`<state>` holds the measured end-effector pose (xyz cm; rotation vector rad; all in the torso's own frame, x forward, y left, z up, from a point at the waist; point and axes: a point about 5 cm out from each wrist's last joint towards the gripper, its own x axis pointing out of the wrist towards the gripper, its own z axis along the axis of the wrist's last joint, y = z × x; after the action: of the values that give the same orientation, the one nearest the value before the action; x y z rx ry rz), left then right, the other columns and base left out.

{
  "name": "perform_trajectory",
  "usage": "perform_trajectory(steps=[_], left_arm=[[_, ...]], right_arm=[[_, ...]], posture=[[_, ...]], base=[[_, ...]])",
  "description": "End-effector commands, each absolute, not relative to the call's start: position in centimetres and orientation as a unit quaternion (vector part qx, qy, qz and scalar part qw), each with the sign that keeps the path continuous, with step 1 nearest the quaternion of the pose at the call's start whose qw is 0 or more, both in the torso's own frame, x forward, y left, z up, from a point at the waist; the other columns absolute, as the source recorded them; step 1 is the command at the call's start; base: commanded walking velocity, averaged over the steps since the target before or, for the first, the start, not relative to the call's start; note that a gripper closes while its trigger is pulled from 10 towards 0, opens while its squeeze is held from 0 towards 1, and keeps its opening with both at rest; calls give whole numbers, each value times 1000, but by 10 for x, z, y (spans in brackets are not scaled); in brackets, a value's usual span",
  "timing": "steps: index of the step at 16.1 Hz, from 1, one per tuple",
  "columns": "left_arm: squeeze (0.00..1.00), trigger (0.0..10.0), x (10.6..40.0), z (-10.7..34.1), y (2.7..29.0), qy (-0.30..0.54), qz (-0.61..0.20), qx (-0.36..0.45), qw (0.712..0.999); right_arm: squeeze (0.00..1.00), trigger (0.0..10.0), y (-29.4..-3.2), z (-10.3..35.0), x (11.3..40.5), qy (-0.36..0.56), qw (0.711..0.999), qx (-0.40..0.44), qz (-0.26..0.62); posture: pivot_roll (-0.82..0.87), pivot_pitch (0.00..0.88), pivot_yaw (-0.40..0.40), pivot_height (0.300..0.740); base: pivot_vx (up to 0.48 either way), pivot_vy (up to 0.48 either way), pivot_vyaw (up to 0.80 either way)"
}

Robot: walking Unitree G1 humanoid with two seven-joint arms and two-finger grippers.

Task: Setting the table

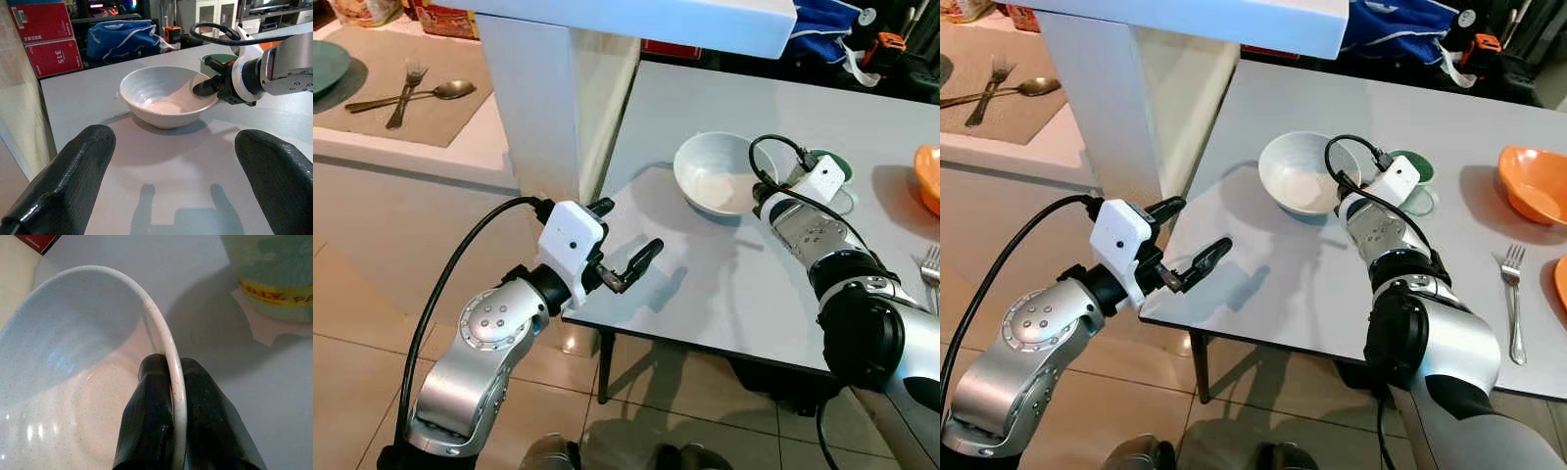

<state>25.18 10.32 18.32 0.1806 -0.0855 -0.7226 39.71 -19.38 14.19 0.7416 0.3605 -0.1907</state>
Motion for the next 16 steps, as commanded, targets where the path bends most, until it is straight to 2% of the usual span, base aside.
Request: perform_trajectory(steps=[1,2,3,4,5,10,15,16], left_arm=[[0,10000,249,183,100,-39,-367,89,925],[0,10000,248,183,99,-36,-372,86,923],[0,10000,247,183,97,-28,-382,82,920],[0,10000,247,182,96,-26,-384,83,919],[0,10000,247,183,96,-26,-384,83,919],[0,10000,248,182,98,-21,-382,91,919],[0,10000,253,186,100,-28,-377,97,921],[0,10000,254,185,100,-26,-375,99,922]], right_arm=[[0,10000,-192,154,402,166,910,372,-80],[0,10000,-189,155,403,166,909,376,-73],[71,10000,-188,156,403,167,909,375,-72],[443,10000,-188,156,403,168,910,373,-73],[1000,10000,-188,156,403,167,910,372,-74],[1000,10000,-186,161,405,162,912,369,-71],[1000,10000,-197,167,406,148,922,345,-97],[0,10000,-200,169,406,143,929,327,-101]], posture=[[144,103,-54,740],[144,102,-56,740],[148,101,-60,740],[151,100,-64,740],[156,97,-67,740],[167,79,-79,740],[169,48,-83,740],[167,42,-83,740]], base=[[0,0,0],[0,0,0],[0,0,0],[0,0,0],[0,0,0],[0,0,0],[0,0,0],[0,0,0]])
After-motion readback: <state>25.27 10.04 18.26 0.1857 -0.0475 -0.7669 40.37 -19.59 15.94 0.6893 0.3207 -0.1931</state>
